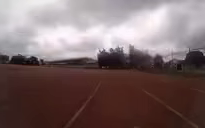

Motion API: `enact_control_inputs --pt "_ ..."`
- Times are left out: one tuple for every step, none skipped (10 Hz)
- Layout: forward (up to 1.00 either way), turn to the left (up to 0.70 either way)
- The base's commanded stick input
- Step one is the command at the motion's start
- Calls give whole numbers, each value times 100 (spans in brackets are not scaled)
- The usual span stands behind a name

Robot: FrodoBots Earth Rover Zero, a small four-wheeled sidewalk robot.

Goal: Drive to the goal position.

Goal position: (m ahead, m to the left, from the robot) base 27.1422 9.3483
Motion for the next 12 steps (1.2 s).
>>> enact_control_inputs --pt "70 0" --pt "70 0" --pt "70 0" --pt "70 0" --pt "70 0" --pt "70 0" --pt "70 0" --pt "70 0" --pt "70 0" --pt "70 0" --pt "70 0" --pt "70 0"
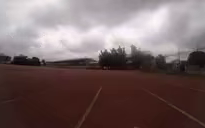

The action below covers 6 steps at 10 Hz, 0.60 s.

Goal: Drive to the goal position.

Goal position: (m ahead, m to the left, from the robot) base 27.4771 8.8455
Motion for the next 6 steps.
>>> enact_control_inputs --pt "70 0" --pt "70 0" --pt "70 0" --pt "70 0" --pt "70 0" --pt "70 0"
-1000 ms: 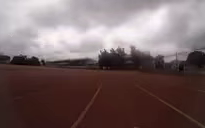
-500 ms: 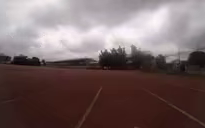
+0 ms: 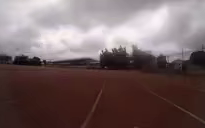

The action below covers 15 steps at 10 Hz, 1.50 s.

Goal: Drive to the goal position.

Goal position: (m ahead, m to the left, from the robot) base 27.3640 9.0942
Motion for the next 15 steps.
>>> enact_control_inputs --pt "70 0" --pt "70 0" --pt "70 0" --pt "70 0" --pt "70 0" --pt "70 0" --pt "70 0" --pt "70 0" --pt "70 0" --pt "70 0" --pt "70 0" --pt "70 0" --pt "70 0" --pt "70 0" --pt "70 0"
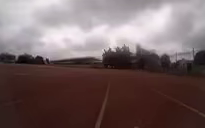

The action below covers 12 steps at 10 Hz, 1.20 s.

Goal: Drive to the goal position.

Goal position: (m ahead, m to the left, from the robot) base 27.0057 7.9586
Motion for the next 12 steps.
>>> enact_control_inputs --pt "70 0" --pt "70 0" --pt "70 0" --pt "70 0" --pt "70 0" --pt "70 0" --pt "70 0" --pt "70 0" --pt "70 0" --pt "70 0" --pt "70 0" --pt "70 0"
